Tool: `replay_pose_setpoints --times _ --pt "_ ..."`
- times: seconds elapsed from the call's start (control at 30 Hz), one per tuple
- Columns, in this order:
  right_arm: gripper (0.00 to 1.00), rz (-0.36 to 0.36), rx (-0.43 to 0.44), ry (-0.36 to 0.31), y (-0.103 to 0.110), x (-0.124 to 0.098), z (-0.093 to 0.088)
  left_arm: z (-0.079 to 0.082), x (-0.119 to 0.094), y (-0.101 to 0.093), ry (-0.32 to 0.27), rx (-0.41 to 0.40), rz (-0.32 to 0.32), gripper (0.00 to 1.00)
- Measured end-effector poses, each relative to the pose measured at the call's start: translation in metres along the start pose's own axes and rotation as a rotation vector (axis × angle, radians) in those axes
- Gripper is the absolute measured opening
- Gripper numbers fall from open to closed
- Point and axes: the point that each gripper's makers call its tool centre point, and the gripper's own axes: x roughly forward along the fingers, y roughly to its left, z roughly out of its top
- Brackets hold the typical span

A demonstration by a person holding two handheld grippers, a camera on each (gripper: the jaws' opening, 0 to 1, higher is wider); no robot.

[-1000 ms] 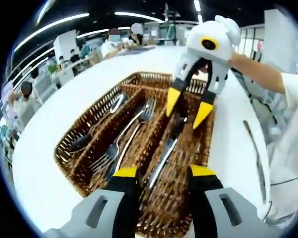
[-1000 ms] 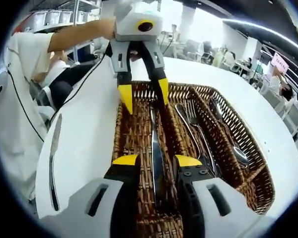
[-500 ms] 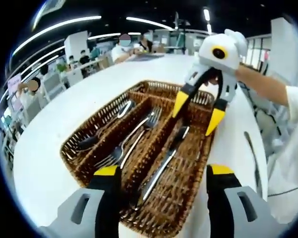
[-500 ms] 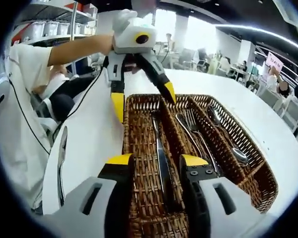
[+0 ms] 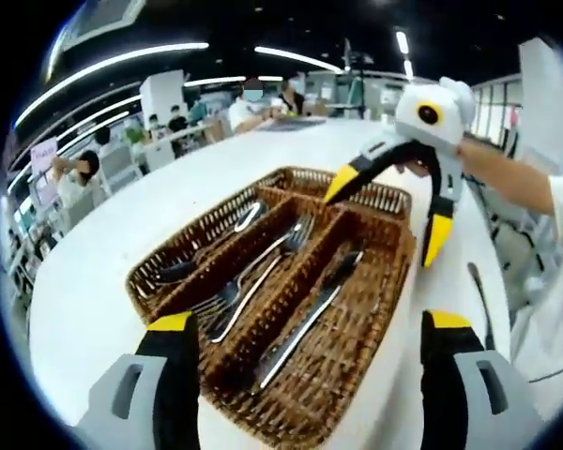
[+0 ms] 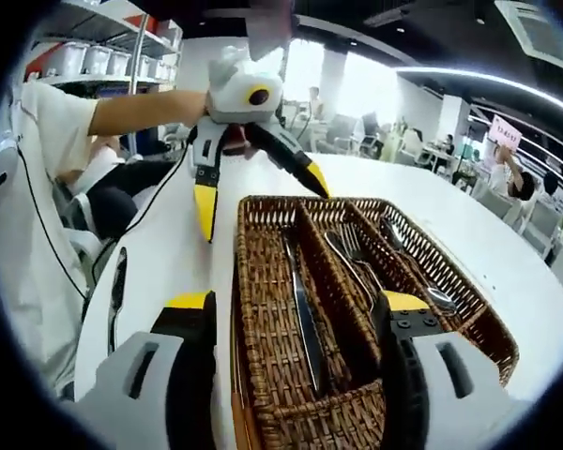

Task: Arrange the knives, forks, and spoons in their matching storage slots by inserting each utensil handle-first until every utensil is classified and aligned in the correct compartment

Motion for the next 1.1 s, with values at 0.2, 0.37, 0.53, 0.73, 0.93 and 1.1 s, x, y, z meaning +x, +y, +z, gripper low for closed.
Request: replay_pose_setpoints --times 0.2,0.37,0.53,0.73,0.93,1.1 --pt "0.69 -0.001 0.02 -0.004 0.004 0.0 -0.003 -0.001 -0.005 -0.002 -0.023 0.011 0.022 0.99" --pt "0.69 -0.017 0.032 -0.035 0.01 -0.003 -0.001 -0.003 -0.009 -0.009 -0.058 0.015 0.054 0.99" --pt "0.76 -0.03 0.04 -0.06 0.013 -0.005 0.001 -0.006 -0.011 -0.015 -0.088 0.005 0.073 1.0" --pt "0.78 -0.045 0.041 -0.072 0.017 -0.01 0.001 -0.011 -0.016 -0.02 -0.102 0.005 0.097 1.0" --pt "0.78 -0.058 0.052 -0.079 0.022 -0.016 -0.005 -0.013 -0.027 -0.022 -0.144 0.004 0.16 0.99" --pt "0.78 -0.053 0.067 -0.089 0.028 -0.02 -0.007 -0.013 -0.032 -0.026 -0.188 0.039 0.202 1.0"
